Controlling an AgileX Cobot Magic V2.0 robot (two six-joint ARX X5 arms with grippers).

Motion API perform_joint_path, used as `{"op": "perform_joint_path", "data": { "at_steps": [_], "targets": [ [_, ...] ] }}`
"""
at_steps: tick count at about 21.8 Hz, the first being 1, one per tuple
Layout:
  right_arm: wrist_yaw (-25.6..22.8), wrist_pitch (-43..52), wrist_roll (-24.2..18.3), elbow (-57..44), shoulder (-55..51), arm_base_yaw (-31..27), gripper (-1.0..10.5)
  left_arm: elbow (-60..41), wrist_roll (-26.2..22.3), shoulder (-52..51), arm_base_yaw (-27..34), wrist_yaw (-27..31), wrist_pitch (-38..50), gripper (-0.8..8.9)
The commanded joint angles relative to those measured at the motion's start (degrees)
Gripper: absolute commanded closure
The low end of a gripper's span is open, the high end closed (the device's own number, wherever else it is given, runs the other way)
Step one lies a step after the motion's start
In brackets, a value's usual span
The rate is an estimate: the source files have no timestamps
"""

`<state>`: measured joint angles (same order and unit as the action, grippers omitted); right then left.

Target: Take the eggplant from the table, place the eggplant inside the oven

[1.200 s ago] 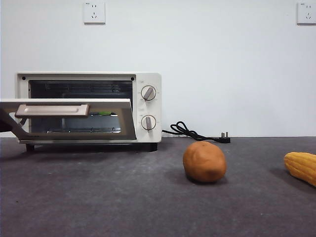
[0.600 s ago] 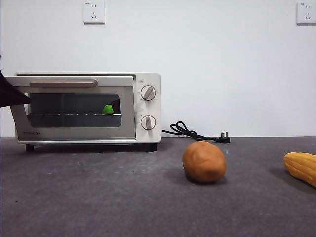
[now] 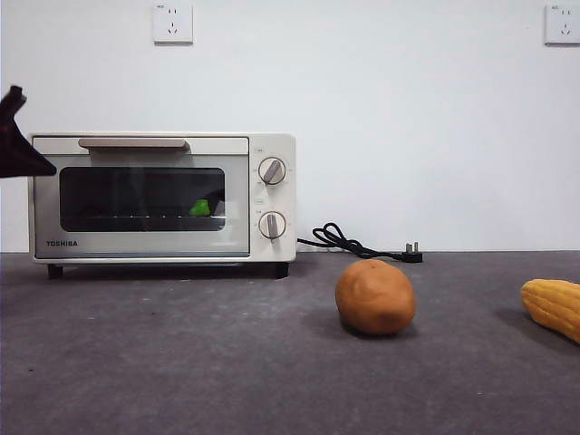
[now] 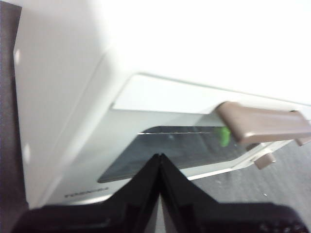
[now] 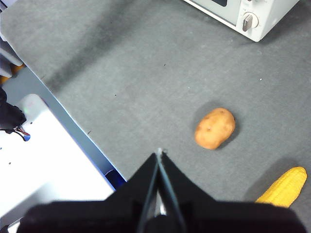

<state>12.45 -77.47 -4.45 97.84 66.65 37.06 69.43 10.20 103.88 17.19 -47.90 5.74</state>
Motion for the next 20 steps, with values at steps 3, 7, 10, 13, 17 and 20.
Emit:
{"op": "perform_joint_path", "data": {
  "at_steps": [3, 7, 10, 13, 17, 20],
  "targets": [
    [0.17, -1.16, 0.44, -0.09, -0.15, 0.11, 9.6, 0.11, -0.31, -3.96, 0.0, -0.02, -5.73, 8.2],
    [0.15, -1.16, 0.44, -0.09, -0.17, 0.11, 9.6, 0.11, -1.14, -8.33, -0.02, 0.74, -12.63, 8.2],
    [0.15, -1.16, 0.44, -0.09, -0.17, 0.11, 9.6, 0.11, -3.58, -12.72, -0.5, 3.74, -18.36, 8.2],
    [0.17, -1.16, 0.42, -0.09, -0.17, 0.11, 9.6, 0.11, -5.18, -17.64, -1.22, 6.03, -23.1, 8.2],
    [0.15, -1.16, 0.37, -0.09, -0.17, 0.11, 9.6, 0.11, -6.56, -24.74, -3.43, 7.54, -28.96, 8.2],
    [0.15, -1.14, 0.37, -0.09, -0.17, 0.11, 9.6, 0.11, -8.31, -29.99, -5.99, 10.45, -33.66, 8.2]
  ]
}}
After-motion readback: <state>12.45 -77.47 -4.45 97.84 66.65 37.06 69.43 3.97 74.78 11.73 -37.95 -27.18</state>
